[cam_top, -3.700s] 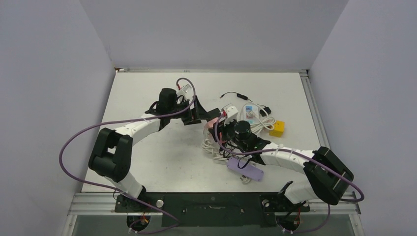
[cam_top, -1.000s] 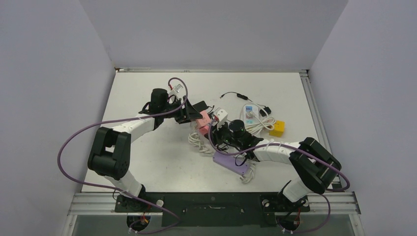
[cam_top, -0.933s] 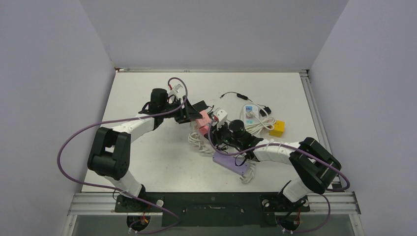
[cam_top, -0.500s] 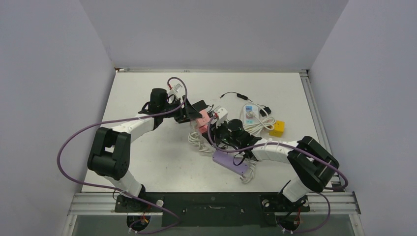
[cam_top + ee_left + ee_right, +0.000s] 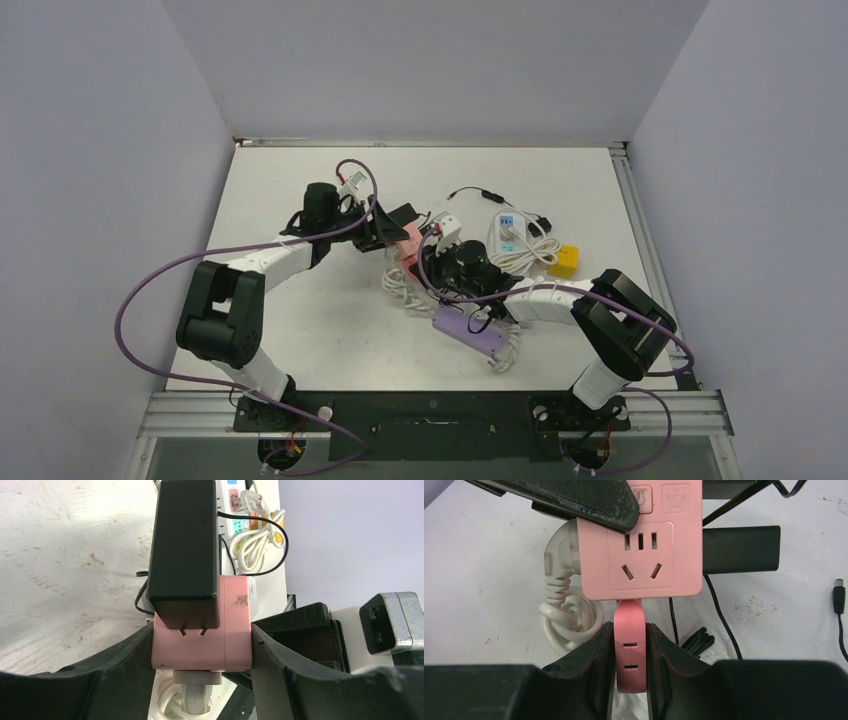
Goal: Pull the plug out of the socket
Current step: Remove the plug from the socket.
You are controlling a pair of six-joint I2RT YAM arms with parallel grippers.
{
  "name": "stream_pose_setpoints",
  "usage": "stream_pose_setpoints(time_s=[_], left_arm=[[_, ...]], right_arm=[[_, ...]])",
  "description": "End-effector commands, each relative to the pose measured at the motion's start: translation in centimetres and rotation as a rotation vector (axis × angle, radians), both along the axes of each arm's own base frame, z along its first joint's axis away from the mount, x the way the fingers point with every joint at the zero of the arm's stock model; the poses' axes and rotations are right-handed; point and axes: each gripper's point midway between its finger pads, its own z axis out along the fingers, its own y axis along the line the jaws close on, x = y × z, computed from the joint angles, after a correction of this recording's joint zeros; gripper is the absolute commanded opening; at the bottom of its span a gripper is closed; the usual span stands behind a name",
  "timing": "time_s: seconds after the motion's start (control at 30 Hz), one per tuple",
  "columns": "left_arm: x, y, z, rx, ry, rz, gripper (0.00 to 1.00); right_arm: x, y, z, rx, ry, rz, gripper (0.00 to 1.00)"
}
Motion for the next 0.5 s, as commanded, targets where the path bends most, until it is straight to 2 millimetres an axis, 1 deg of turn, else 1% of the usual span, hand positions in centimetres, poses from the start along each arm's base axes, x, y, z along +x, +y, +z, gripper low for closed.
stream_pose_setpoints(time_s=[0.0, 0.1, 0.17, 0.27, 0.43, 0.47], left_arm=[[0.7, -0.6, 6.0, -0.089, -0.186, 0.013, 0.00], [0.7, -0.5, 5.9, -0.085, -0.186, 0.027, 0.00], [0.7, -0.4, 6.0, -0.085, -0.189, 0.029, 0.00], [0.7, -0.5, 6.2, -0.089, -0.189, 0.025, 0.00], [0.7, -0.4, 6.2, -0.081, -0.186, 0.021, 0.00], [0.7, -0.3, 6.2, -0.074, -0.187, 0.022, 0.00]], right_arm=[[1.4, 1.5, 2.5, 0.094, -0.022, -0.048, 0.24], [1.5, 1.5, 2.6, 0.102, -0.020, -0.073, 0.20], [1.7, 1.3, 2.5, 0.103, -0.013, -0.104, 0.14], [2.1, 1.0, 2.0, 0.099, 0.012, -0.152, 0.07], [2.5, 0.5, 1.1, 0.081, 0.042, -0.191, 0.05], [2.8, 0.1, 1.1, 0.076, 0.040, -0.216, 0.05]])
